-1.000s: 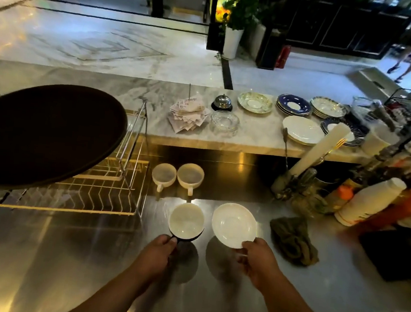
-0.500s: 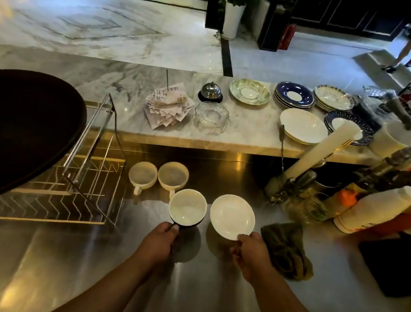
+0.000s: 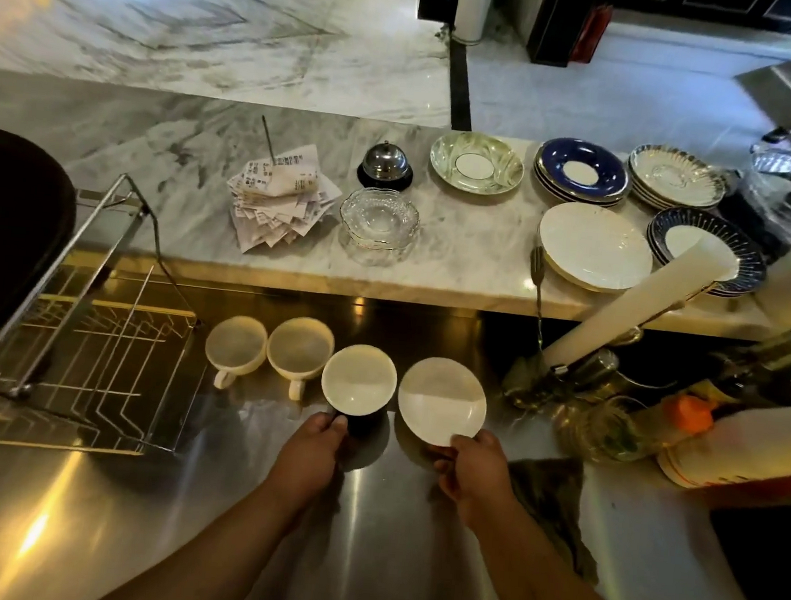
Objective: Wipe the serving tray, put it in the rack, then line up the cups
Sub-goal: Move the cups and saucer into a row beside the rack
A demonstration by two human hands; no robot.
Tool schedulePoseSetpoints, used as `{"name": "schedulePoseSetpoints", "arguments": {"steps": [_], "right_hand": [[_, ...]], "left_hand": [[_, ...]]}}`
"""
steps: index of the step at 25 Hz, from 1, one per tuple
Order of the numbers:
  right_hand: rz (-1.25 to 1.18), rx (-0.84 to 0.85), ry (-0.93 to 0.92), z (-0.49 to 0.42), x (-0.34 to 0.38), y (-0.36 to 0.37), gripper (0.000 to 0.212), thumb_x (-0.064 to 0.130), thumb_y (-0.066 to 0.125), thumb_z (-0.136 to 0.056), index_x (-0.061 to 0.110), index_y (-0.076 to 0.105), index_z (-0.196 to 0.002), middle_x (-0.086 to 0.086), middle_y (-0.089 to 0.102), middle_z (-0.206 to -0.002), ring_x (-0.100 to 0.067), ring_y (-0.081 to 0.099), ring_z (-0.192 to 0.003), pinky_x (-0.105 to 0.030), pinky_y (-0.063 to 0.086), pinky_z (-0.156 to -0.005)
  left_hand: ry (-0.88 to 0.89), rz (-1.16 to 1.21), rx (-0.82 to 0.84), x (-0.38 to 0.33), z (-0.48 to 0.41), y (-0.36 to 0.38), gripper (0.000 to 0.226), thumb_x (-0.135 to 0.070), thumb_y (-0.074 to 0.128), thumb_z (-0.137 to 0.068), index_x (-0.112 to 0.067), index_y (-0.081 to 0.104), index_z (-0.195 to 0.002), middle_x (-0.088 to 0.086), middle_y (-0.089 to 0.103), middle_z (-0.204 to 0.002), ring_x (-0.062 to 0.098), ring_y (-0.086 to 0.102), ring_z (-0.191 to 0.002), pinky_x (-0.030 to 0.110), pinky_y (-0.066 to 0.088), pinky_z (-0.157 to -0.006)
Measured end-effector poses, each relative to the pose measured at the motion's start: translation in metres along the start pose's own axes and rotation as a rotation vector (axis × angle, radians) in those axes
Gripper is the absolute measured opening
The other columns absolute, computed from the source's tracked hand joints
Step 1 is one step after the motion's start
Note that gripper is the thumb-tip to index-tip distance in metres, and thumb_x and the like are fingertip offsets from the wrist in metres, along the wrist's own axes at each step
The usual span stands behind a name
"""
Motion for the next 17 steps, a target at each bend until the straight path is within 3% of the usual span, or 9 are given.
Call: {"name": "schedulePoseSetpoints", "arguments": {"steps": [5, 9, 14, 17], "right_hand": [[-0.019, -0.026, 0.004, -0.021, 0.01, 0.008, 0.036, 0.017, 0.051, -0.103, 0.023, 0.049, -0.138, -0.016, 0.073, -0.094, -0.023, 0.064, -0.068, -0.034, 0.055, -0.056], [-0.019, -0.046, 0.002, -0.033, 0.014, 0.016, 0.028, 0.018, 0.05, -0.103, 0.026, 0.052, -0.13, -0.014, 0.073, -0.089, -0.022, 0.064, -0.065, -0.031, 0.053, -0.049], [-0.007, -0.056, 0.011, -0.044, 0.015, 0.025, 0.016, 0.017, 0.05, -0.102, 0.029, 0.054, -0.112, -0.01, 0.073, -0.071, -0.018, 0.062, -0.049, -0.028, 0.052, -0.043], [-0.009, -0.054, 0.006, -0.049, 0.015, 0.03, 0.015, 0.017, 0.05, -0.101, 0.03, 0.054, -0.106, -0.009, 0.074, -0.067, -0.015, 0.061, -0.042, -0.027, 0.052, -0.042]], "left_hand": [[0.011, 0.019, -0.062, -0.007, -0.022, 0.016, 0.024, -0.036, 0.047, -0.106, -0.021, 0.064, -0.113, 0.003, 0.072, -0.1, 0.019, 0.067, -0.086, 0.032, 0.051, -0.064], [-0.012, 0.035, -0.049, -0.007, -0.035, 0.021, 0.023, -0.04, 0.045, -0.105, -0.026, 0.061, -0.114, 0.008, 0.071, -0.091, 0.021, 0.064, -0.068, 0.017, 0.045, -0.035], [-0.019, 0.066, -0.03, -0.001, -0.052, 0.024, 0.025, -0.036, 0.046, -0.106, -0.018, 0.063, -0.112, 0.025, 0.071, -0.095, 0.02, 0.058, -0.057, 0.022, 0.047, -0.037], [-0.015, 0.093, -0.012, 0.0, -0.059, 0.026, 0.024, -0.036, 0.046, -0.106, -0.019, 0.062, -0.113, 0.016, 0.073, -0.096, 0.024, 0.059, -0.062, 0.029, 0.051, -0.043]]}}
Point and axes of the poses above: each hand's wrist, its own z-axis away from the middle knuckle, its own y-axis out of the palm, x = y × z, the point moved 3 cm from there along -z, towards the middle knuckle
